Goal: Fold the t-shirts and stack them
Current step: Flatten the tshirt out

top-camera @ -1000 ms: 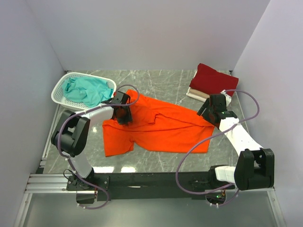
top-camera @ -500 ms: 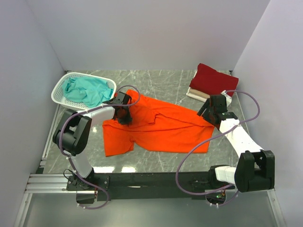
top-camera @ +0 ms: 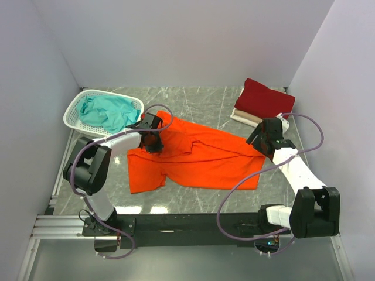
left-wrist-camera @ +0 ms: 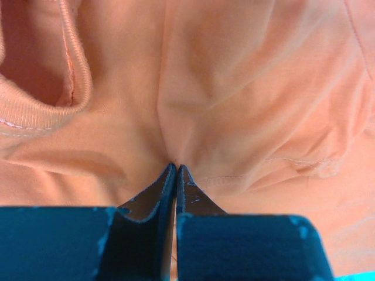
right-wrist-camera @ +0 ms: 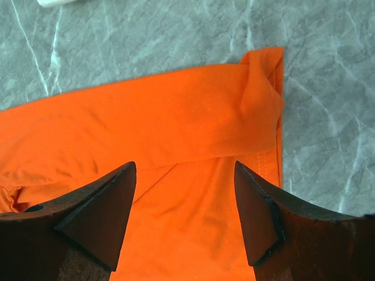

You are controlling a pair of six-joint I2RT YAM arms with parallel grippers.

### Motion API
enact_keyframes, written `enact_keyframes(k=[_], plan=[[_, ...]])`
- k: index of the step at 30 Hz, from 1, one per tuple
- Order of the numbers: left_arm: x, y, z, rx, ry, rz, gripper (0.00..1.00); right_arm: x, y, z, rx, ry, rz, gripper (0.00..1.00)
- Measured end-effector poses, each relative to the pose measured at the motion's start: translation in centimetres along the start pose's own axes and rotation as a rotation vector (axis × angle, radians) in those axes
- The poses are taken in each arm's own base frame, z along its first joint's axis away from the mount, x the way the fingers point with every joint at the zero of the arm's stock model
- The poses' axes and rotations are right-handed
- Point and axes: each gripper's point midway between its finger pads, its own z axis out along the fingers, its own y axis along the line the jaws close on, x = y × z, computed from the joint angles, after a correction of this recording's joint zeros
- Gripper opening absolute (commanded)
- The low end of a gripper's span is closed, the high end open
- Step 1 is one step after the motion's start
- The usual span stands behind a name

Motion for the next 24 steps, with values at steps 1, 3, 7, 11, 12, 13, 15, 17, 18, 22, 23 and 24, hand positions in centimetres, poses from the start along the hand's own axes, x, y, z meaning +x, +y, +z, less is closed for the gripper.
enact_keyframes(k=[1, 3, 7, 11, 12, 13, 15, 17, 18, 22, 23, 24], plan=[[0.0, 0.0, -0.1, 0.002, -0.001, 0.000, 0.08, 0.0, -0.1, 0.0, 0.002, -0.001, 0.002, 0.74], [0.0, -0.1, -0.1, 0.003, -0.002, 0.000, 0.10, -0.2, -0.2, 0.0, 0.006, -0.002, 0.006, 0.74], [0.0, -0.1, -0.1, 0.002, 0.000, -0.001, 0.11, -0.3, -0.5, 0.1, 0.012, -0.005, 0.013, 0.74], [0.1, -0.1, -0.1, 0.004, 0.001, -0.007, 0.00, -0.5, -1.0, 0.2, 0.022, -0.007, 0.022, 0.74], [0.1, -0.1, -0.2, 0.006, 0.001, -0.011, 0.00, -0.7, -1.3, 0.3, 0.029, -0.009, 0.029, 0.74], [0.1, -0.2, -0.3, 0.009, 0.001, -0.016, 0.00, -0.8, -1.7, 0.4, 0.039, -0.011, 0.037, 0.74], [0.0, -0.3, -0.7, 0.017, -0.005, -0.022, 0.00, -0.9, -2.6, 0.6, 0.061, -0.011, 0.052, 0.74], [-0.4, -0.7, -1.3, 0.032, -0.022, -0.028, 0.00, -1.0, -3.4, 0.9, 0.081, -0.007, 0.064, 0.74], [-0.6, -0.8, -1.7, 0.039, -0.031, -0.030, 0.00, -1.1, -3.7, 1.1, 0.088, -0.005, 0.069, 0.73], [-2.2, -1.7, -3.5, 0.075, -0.078, -0.051, 0.00, -0.8, -4.6, 2.1, 0.113, 0.019, 0.076, 0.70], [-2.7, -1.8, -4.0, 0.085, -0.091, -0.059, 0.00, -0.6, -4.8, 2.4, 0.118, 0.031, 0.076, 0.69], [-3.4, -1.9, -4.4, 0.094, -0.106, -0.070, 0.00, -0.3, -4.9, 2.7, 0.123, 0.045, 0.075, 0.68]])
